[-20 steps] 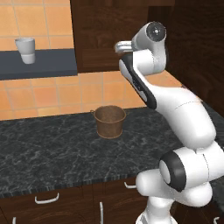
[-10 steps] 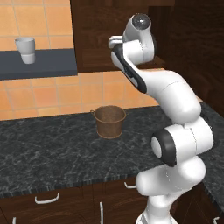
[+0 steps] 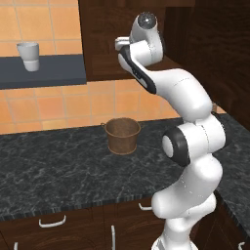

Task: Open the cabinet, pick up the bread from the cabinet and place it in the basket. Then move the basket to the dining counter.

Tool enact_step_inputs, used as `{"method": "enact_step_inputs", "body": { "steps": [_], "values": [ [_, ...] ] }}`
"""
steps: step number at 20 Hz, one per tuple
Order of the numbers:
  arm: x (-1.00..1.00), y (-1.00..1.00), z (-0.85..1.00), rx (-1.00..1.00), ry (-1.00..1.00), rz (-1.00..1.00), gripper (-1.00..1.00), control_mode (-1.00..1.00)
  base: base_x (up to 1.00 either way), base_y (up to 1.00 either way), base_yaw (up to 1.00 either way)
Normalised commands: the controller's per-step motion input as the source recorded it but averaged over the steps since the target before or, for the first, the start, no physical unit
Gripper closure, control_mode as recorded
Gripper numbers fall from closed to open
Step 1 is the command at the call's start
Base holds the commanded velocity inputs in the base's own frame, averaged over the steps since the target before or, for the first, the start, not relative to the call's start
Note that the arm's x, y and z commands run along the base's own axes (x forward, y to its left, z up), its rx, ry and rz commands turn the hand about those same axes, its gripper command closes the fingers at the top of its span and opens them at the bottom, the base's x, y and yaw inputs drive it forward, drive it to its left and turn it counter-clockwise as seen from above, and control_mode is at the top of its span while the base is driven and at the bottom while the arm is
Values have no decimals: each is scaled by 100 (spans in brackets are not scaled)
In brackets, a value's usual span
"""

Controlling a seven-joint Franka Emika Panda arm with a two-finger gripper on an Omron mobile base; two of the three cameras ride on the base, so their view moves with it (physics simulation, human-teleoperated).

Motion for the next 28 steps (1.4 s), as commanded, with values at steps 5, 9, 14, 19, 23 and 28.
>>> {"method": "enact_step_inputs", "body": {
  "steps": [5, 9, 14, 19, 23, 28],
  "values": [
    [49, 0, -26, 0, 3, 0, -100, -100, 0, 0, 0],
    [51, 0, -22, 0, 2, 0, -100, -100, 0, 0, 0],
    [40, -1, -17, 0, 5, 0, -100, -100, 0, 0, 0],
    [14, -2, -32, 0, 5, 0, -100, -100, 0, 0, 0],
    [11, -11, -25, 4, 0, 0, -100, -100, 0, 0, 0],
    [0, 0, -29, 10, 0, 0, 100, -100, 0, 0, 0]
  ]
}}
